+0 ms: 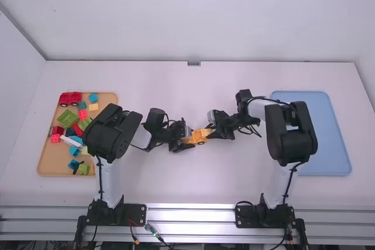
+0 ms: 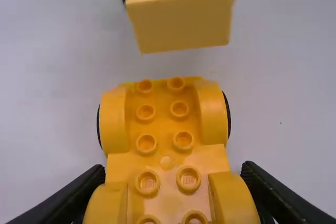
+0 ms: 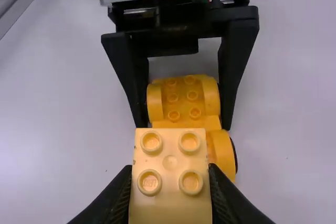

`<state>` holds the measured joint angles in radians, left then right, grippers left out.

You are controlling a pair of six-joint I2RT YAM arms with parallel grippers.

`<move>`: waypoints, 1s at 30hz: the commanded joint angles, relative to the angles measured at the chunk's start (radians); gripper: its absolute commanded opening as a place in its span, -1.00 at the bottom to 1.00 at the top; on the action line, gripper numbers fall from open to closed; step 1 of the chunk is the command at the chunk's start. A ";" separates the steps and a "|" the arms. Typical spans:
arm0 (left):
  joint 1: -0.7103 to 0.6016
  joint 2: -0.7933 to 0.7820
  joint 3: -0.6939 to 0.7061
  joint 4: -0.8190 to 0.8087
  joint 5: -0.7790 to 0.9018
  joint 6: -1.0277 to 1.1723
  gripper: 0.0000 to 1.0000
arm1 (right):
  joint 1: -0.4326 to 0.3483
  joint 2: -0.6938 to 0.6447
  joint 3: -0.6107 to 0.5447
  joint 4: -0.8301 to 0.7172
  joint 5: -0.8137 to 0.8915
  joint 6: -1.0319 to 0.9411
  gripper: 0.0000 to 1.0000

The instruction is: Assemble lego blocks to make yellow taxi

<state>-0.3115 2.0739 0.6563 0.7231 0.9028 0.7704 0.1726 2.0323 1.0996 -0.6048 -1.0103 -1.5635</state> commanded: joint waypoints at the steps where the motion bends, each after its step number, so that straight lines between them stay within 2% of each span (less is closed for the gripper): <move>1: 0.006 0.025 0.000 -0.008 -0.059 0.066 0.33 | 0.021 -0.026 0.028 -0.008 0.021 0.050 -0.47; 5: 0.005 0.025 0.009 -0.016 -0.072 0.065 0.09 | 0.043 -0.026 0.034 -0.008 0.024 0.049 -0.48; 7: 0.006 0.025 0.029 -0.058 -0.058 0.066 -0.10 | 0.045 -0.026 0.034 -0.005 0.023 0.049 -0.47; 12: 0.004 0.025 0.076 -0.146 -0.054 0.084 -0.07 | 0.030 -0.026 0.034 -0.005 0.008 0.055 -0.50; 17: 0.010 0.025 0.124 -0.245 -0.053 0.170 -0.04 | 0.023 -0.026 0.033 0.056 0.010 0.194 -0.53; 23: 0.004 0.025 0.177 -0.354 0.005 0.260 -0.03 | 0.037 -0.026 0.023 0.082 0.010 0.198 -0.56; 25: 0.005 0.025 0.195 -0.384 0.005 0.259 -0.03 | 0.048 -0.026 0.004 0.126 -0.005 0.215 -0.65; 30: 0.005 0.025 0.222 -0.437 -0.002 0.259 -0.04 | 0.059 -0.059 -0.065 0.289 0.021 0.345 -0.65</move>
<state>-0.3069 2.0739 0.8665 0.2993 0.9104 1.0046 0.2291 2.0277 1.0710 -0.3374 -0.9886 -1.3048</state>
